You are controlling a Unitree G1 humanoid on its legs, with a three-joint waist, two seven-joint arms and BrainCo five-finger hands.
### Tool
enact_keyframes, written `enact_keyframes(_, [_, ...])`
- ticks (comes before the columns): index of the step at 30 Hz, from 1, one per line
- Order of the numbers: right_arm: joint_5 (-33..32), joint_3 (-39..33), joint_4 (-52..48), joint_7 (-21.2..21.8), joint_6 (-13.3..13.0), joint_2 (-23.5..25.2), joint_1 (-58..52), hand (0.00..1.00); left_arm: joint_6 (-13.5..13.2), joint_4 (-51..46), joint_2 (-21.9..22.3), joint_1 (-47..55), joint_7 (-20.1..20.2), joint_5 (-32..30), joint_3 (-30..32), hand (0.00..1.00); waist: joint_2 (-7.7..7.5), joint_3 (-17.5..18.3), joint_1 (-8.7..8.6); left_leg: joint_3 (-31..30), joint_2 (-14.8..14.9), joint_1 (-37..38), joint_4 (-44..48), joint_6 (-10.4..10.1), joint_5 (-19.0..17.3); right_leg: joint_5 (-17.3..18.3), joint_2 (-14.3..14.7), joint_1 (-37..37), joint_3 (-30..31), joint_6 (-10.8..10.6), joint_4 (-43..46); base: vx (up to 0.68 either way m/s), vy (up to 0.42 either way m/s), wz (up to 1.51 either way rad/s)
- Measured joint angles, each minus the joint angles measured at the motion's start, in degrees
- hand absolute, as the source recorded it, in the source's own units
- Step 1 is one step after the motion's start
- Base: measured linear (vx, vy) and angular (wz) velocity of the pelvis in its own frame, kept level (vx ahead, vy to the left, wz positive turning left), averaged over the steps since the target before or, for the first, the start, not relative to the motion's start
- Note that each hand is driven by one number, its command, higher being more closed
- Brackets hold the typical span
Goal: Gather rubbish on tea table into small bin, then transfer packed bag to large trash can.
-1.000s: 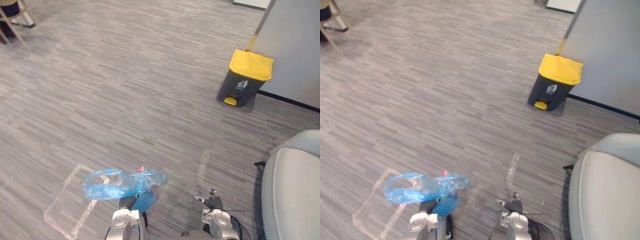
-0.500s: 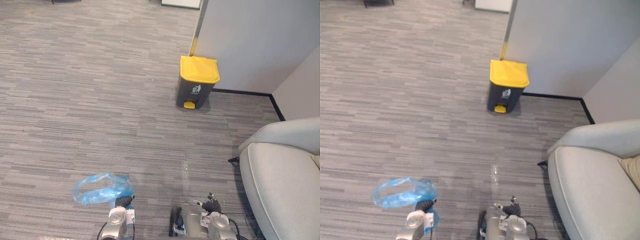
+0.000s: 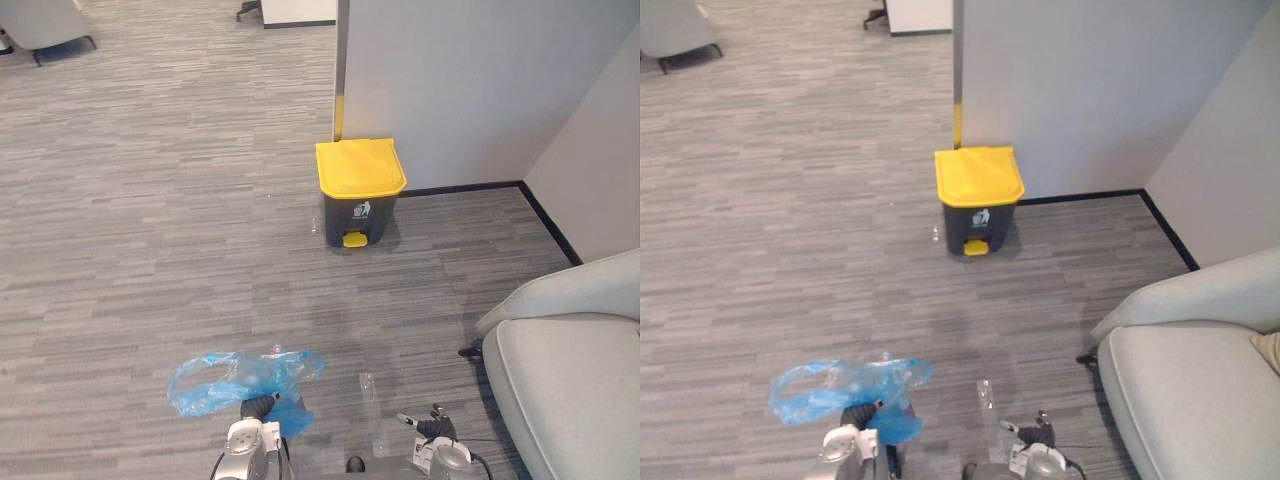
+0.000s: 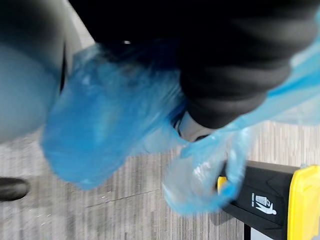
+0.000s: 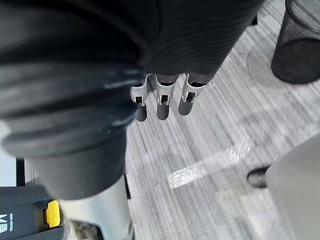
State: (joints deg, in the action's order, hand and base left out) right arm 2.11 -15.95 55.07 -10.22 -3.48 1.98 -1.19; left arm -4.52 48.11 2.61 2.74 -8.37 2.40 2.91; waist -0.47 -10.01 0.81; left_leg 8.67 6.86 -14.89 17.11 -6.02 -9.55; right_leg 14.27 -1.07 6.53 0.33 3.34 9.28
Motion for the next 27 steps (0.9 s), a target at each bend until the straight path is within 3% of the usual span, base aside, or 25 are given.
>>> enact_keyframes(1, [0.0, -0.4, 0.6, 0.0, 0.0, -0.5, 0.0, 0.00, 0.0, 0.3, 0.1, 0.1, 0.0, 0.0, -0.4, 1.00, 0.95, 0.8, 0.25, -1.7, -0.6, 0.2, -2.2, 0.1, 5.2, 1.4, -0.1, 0.1, 1.8, -1.0, 0.1, 0.41, 0.323, -0.77])
enact_keyframes(2, [0.1, -0.8, 1.4, 0.1, 0.1, 0.0, 0.1, 0.00, 0.0, 1.2, -0.5, -0.1, -0.1, -0.1, -0.5, 1.00, -0.38, 1.7, 0.83, -0.8, -2.6, 0.6, -0.8, 2.1, 5.2, 3.2, -1.9, 0.5, 4.1, -2.3, 1.1, 0.56, 0.346, -0.85])
enact_keyframes(3, [0.1, -0.8, 2.2, 0.1, 0.2, 0.5, -0.1, 0.00, 0.2, 2.3, -1.5, -0.5, -0.2, -0.1, -0.4, 1.00, -1.64, 2.3, 0.67, 1.4, -3.7, 1.3, 0.6, 3.0, 2.2, 3.9, -3.7, -0.4, 5.5, -3.2, 4.9, 0.48, 0.278, -0.64])
enact_keyframes(4, [0.2, -0.8, 2.2, 0.1, 0.2, 0.5, -0.1, 0.00, 0.3, 2.4, -1.6, -0.5, -0.2, -0.1, -0.4, 1.00, -1.76, 2.3, 0.81, 2.2, -3.8, 1.8, 0.9, 3.2, 1.5, 3.9, -4.1, -1.2, 6.0, -3.4, 7.0, 0.55, 0.289, -0.66])
enact_keyframes(5, [0.2, -0.8, 2.1, 0.2, 0.2, 0.6, 0.0, 0.00, 0.3, 2.3, -1.8, -0.2, -0.3, -0.1, -0.6, 1.00, -2.02, 2.2, 1.26, 4.1, -4.1, 4.0, 1.2, 4.3, 0.2, 3.6, -4.3, -3.9, 7.5, -5.2, 15.1, 0.33, 0.189, -0.58])
enact_keyframes(6, [0.3, -0.8, 2.1, 0.2, 0.2, 0.6, 0.0, 0.00, 0.3, 2.4, -2.0, 0.0, -0.3, -0.1, -0.9, 1.00, -2.10, 2.2, 1.17, 4.8, -4.3, 5.7, 1.1, 4.7, -0.8, 2.6, -4.5, -6.4, 7.7, -8.2, 21.7, 0.48, 0.272, -0.51])
enact_keyframes(7, [0.3, -0.7, 1.8, 0.2, 0.0, 0.5, 0.2, 0.00, 0.3, 2.4, -2.5, 0.0, -0.3, 0.0, -2.0, 1.00, -2.08, 2.0, 0.66, 5.0, -4.6, 8.0, 1.0, 5.4, -2.1, -0.5, -4.6, -10.5, 7.7, -15.1, 32.0, 0.40, 0.180, 0.01])
enact_keyframes(8, [0.3, -0.7, 1.8, 0.2, -0.2, 0.5, 0.4, 0.00, 0.3, 2.5, -3.0, -0.1, -0.4, 0.0, -3.0, 1.00, -1.95, 1.8, -0.40, 4.8, -4.8, 10.9, 0.9, 5.9, -3.3, -1.7, -4.9, -14.2, 6.8, -17.7, 42.0, 0.40, 0.155, 0.17])
enact_keyframes(9, [0.4, -0.7, 1.8, 0.2, -0.1, 0.4, 0.5, 0.00, 0.3, 2.6, -3.0, -0.4, -0.4, 0.0, -3.0, 1.00, -1.87, 1.8, -0.44, 4.6, -4.7, 12.2, 0.6, 6.0, -3.6, -1.4, -5.1, -15.5, 5.7, -17.0, 44.7, 0.42, 0.092, 0.24])
enact_keyframes(10, [0.4, -0.7, 1.7, 0.2, -0.2, 0.4, 0.6, 0.00, 0.3, 3.1, -3.1, -0.5, -0.5, 0.0, -3.0, 1.00, -2.01, 1.7, -0.29, 4.5, -4.7, 15.1, -1.0, 6.1, -3.6, -0.4, -5.6, -17.4, 3.2, -15.0, 47.5, 0.40, 0.038, 0.09])
enact_keyframes(11, [0.5, -0.7, 1.6, 0.2, -0.2, 0.2, 0.7, 0.00, 0.3, 4.1, -3.1, -0.6, -0.5, 0.0, -2.8, 1.00, -1.67, 1.5, -0.29, 4.5, -4.1, 19.4, -4.2, 6.1, -3.6, 1.3, -5.9, -19.3, -0.2, -11.3, 47.2, 0.40, 0.014, 0.05])
enact_keyframes(12, [0.6, -0.7, 1.5, 0.2, -0.3, 0.1, 0.7, 0.00, 0.4, 4.4, -3.2, -0.6, -0.5, 0.0, -2.8, 1.00, -1.55, 1.4, -0.31, 4.5, -3.8, 20.9, -5.3, 6.1, -3.6, 1.9, -5.8, -20.3, -1.3, -10.1, 46.1, 0.38, -0.034, 0.04])
enact_keyframes(15, [0.8, -0.7, 0.5, 0.1, -0.4, 0.0, 1.0, 0.00, 0.4, 4.6, -3.7, -1.5, -0.6, 0.0, -2.7, 1.00, -1.34, 1.3, -0.82, 3.8, -2.3, 24.1, -8.0, 6.1, -3.6, 2.1, -4.7, -24.9, -5.2, -7.3, 30.9, 0.39, -0.141, 0.18])
enact_keyframes(16, [0.8, -0.7, 0.7, 0.1, -0.4, -0.1, 1.0, 0.00, 0.3, 5.0, -4.2, -1.9, -0.5, 0.0, -2.8, 1.00, -1.70, 1.3, -1.11, 2.7, -2.6, 24.3, -8.0, 5.7, -3.8, -1.2, -3.9, -24.6, -4.9, -6.7, 22.0, 0.31, -0.155, 0.48])
enact_keyframes(17, [0.8, -0.9, 1.9, 0.2, -0.4, -0.7, 0.5, 0.00, 0.2, 6.3, -4.4, -2.6, -0.4, 0.0, -2.4, 1.00, -2.34, 0.9, -1.51, 0.1, -3.5, 25.5, -7.9, 3.3, -5.4, -8.4, -3.7, -23.8, -3.8, -4.1, 16.1, 0.37, -0.200, 0.43])
enact_keyframes(20, [0.5, -2.3, 2.2, 0.1, -0.4, -3.3, 1.0, 0.00, 0.3, 7.3, -1.9, -3.1, -0.4, -0.2, -1.7, 1.00, 1.96, 0.4, -1.37, -1.5, -0.4, 26.1, -5.0, 2.1, -5.6, -4.0, -2.2, -22.0, -6.4, -2.9, 17.4, 0.41, -0.215, 0.25])
enact_keyframes(22, [0.3, -2.4, 2.2, 0.1, -0.4, -3.0, 0.8, 0.00, 0.3, 7.3, -1.9, -2.8, -0.3, -0.2, -1.5, 1.00, 2.14, 0.4, -1.45, -1.7, 0.9, 24.6, 0.3, 0.5, -4.6, -2.7, -1.7, -19.7, -7.4, -2.3, 16.7, 0.33, -0.210, 0.24])
enact_keyframes(23, [0.2, -2.2, 2.1, 0.1, -0.4, -2.8, 0.3, 0.00, 0.3, 7.0, -1.5, -2.8, -0.2, -0.2, -1.5, 1.00, 2.08, 0.3, -1.54, -1.9, 2.1, 21.9, 7.7, -1.2, -3.7, -2.2, -1.4, -17.2, -8.1, -2.0, 15.1, 0.23, -0.143, 0.35])
enact_keyframes(24, [0.2, -1.6, 2.0, 0.1, -0.3, -2.7, -0.2, 0.00, 0.3, 6.2, -0.7, -2.4, -0.1, -0.2, -1.4, 1.00, 1.36, -0.1, -1.39, -2.1, 4.0, 16.9, 19.1, -4.2, -2.0, -2.0, -1.3, -13.8, -9.0, -1.6, 12.5, 0.22, -0.121, 0.30])
enact_keyframes(25, [0.2, -1.6, 2.1, 0.1, -0.3, -2.5, -0.2, 0.00, 0.3, 5.8, -0.3, -2.1, -0.1, -0.2, -1.4, 1.00, 1.35, -0.1, -1.20, -1.5, 4.8, 15.4, 22.7, -4.4, -2.5, -1.9, -1.3, -12.5, -9.2, -1.5, 11.8, 0.30, -0.119, 0.16])
enact_keyframes(27, [0.2, -1.8, 2.1, 0.1, 0.0, -1.9, -0.6, 0.00, 0.3, 4.7, 0.1, -1.1, 0.3, -0.1, -1.6, 1.00, 0.80, -0.3, -0.95, 2.1, 6.1, 11.5, 24.9, -2.4, -5.3, -1.9, -1.2, -7.9, -9.3, -1.4, 8.1, 0.27, -0.047, -0.02])
